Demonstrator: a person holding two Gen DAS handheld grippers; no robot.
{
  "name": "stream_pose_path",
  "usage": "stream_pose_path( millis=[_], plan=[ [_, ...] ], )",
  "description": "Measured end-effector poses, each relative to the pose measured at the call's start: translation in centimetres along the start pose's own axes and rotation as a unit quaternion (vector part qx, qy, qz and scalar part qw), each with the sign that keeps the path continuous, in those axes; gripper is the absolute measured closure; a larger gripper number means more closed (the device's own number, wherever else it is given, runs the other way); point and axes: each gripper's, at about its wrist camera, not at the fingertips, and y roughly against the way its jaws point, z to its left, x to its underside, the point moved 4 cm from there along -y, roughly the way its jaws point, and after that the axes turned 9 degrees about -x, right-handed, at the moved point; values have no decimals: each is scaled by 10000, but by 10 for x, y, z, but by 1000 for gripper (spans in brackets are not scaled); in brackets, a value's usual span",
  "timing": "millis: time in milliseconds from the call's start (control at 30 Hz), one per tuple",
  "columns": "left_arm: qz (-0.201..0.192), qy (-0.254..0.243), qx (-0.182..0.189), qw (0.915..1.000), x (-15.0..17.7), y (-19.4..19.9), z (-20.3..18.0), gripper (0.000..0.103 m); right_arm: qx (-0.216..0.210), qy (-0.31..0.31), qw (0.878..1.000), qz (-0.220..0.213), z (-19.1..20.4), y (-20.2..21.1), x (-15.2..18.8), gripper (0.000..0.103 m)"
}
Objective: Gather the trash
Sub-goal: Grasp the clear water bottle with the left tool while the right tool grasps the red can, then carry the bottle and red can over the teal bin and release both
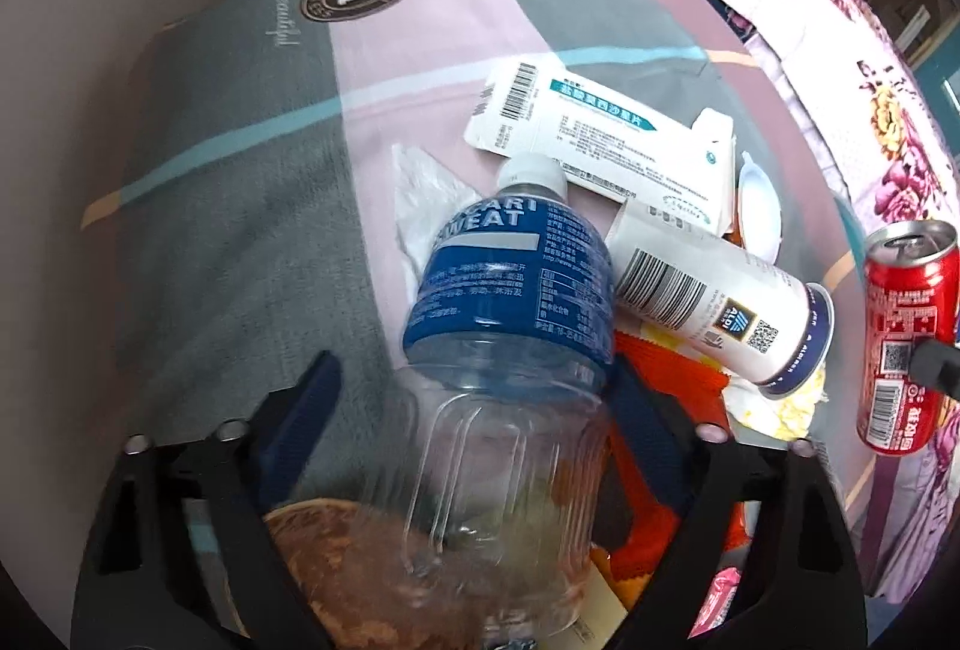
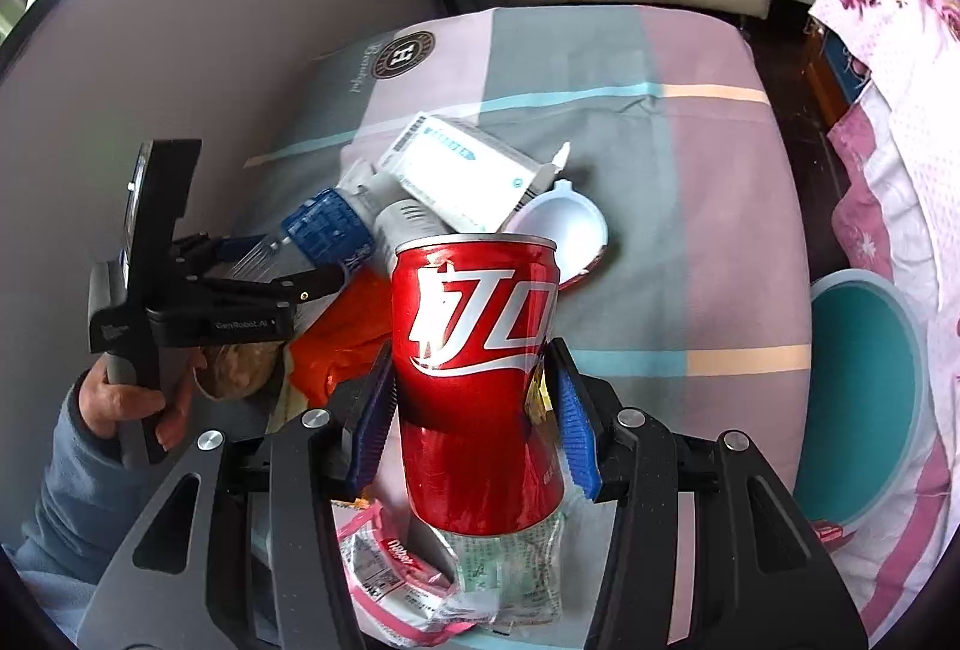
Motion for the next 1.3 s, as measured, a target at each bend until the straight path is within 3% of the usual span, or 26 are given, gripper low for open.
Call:
stream_pose_path(
  millis=[33,133,367,533,733,900,1100,1300],
  plan=[
    [-20,-12,-5,10000,1,0,-2,33,-9,-21,10000,-11,-3,0,0,56],
    [-257,-80,-310,9992,2,7,-6,34,-34,-107,9999,-75,-12,-1,-1,57],
    [-672,412,-285,9965,4,39,2,34,-105,-334,9991,-222,-30,5,3,57],
    [-1052,464,-210,9931,4,75,-7,34,-146,-486,9979,-405,-43,17,7,58],
    [-1339,87,251,9906,-1,105,-63,34,-105,-756,9940,-779,-69,47,14,58],
    [-1365,-306,619,9882,-6,107,-124,34,-21,-1037,9881,-1131,-99,78,25,58],
    [-1159,-1009,1023,9828,-9,92,-215,34,267,-1502,9750,-1615,-151,121,46,58],
    [-847,-1619,1143,9765,-8,68,-291,34,503,-1981,9610,-1863,-206,148,72,58]
  ],
)
